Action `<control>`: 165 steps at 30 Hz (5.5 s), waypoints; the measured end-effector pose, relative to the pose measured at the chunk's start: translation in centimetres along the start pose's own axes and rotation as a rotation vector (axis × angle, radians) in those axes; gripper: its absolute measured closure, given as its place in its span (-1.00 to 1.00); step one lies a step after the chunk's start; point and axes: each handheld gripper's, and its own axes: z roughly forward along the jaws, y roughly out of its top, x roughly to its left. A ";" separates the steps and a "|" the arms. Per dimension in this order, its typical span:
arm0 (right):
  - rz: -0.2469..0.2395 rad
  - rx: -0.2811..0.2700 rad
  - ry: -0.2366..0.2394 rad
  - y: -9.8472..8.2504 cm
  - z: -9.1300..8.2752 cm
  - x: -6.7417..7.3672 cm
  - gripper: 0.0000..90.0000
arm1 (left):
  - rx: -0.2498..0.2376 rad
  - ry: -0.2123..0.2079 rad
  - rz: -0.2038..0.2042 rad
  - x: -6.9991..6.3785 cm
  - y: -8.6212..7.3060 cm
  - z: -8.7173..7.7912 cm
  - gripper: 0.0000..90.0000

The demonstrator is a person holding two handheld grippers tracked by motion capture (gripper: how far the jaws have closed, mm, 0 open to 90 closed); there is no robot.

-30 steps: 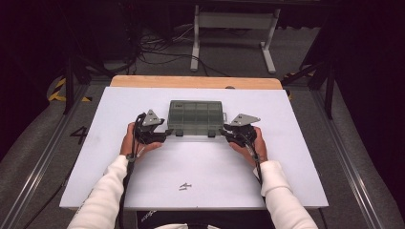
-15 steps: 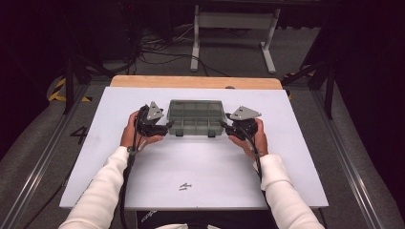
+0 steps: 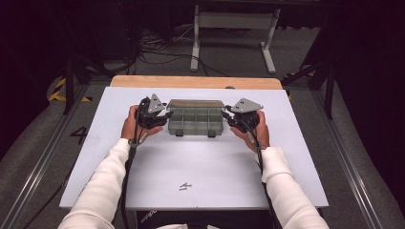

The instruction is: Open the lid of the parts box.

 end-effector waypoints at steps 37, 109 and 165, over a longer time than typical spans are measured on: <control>0.023 -0.028 0.011 1.7 1.2 -2.4 0.73 | -0.035 0.008 -0.050 2.2 2.0 0.4 0.69; 0.260 -0.057 -0.196 0.6 8.0 -3.6 0.85 | -0.046 0.188 -0.306 2.7 0.9 7.3 0.66; 0.271 0.101 -0.151 -1.6 10.6 -3.8 0.71 | 0.088 0.222 -0.223 2.9 0.3 9.1 0.49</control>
